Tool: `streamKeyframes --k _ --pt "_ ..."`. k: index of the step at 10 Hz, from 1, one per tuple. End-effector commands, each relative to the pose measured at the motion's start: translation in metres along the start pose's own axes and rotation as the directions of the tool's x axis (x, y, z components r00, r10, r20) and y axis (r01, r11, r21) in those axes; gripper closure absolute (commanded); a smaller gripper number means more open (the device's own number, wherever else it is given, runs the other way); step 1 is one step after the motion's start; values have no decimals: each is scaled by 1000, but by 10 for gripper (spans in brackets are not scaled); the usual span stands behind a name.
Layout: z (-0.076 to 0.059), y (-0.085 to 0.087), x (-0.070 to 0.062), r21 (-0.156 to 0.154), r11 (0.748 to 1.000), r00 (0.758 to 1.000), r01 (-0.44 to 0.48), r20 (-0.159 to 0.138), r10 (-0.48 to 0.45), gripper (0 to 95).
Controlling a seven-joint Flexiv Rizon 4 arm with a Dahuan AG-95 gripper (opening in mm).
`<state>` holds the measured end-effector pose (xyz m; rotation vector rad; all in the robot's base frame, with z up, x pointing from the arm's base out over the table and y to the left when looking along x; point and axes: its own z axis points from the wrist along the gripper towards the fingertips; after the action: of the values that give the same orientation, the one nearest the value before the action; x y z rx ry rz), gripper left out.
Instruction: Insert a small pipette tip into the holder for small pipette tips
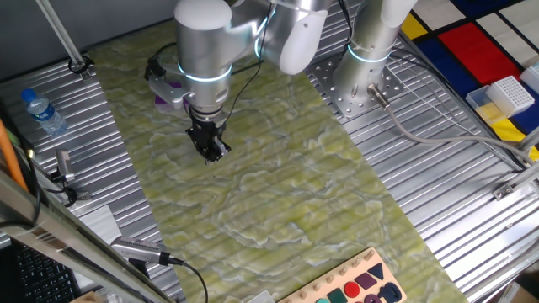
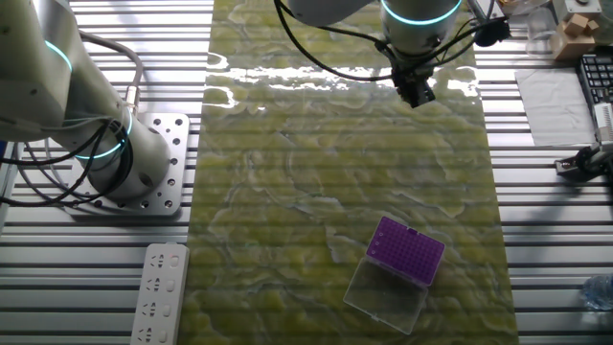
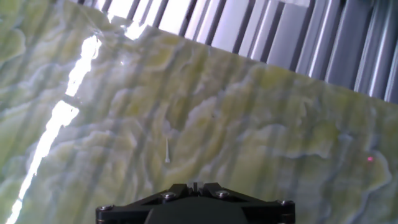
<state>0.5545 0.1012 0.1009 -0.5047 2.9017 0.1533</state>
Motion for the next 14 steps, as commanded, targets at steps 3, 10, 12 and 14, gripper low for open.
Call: streamKeyframes --k 3,10,12,14 --pt "-2 1 -2 -2 1000 1000 -2 15 2 950" --pt "-1 0 1 -13 996 996 92 17 -92 950" --pt "-1 0 1 -33 981 981 194 31 -193 950" --pt "-1 0 1 -39 965 965 260 26 -259 950"
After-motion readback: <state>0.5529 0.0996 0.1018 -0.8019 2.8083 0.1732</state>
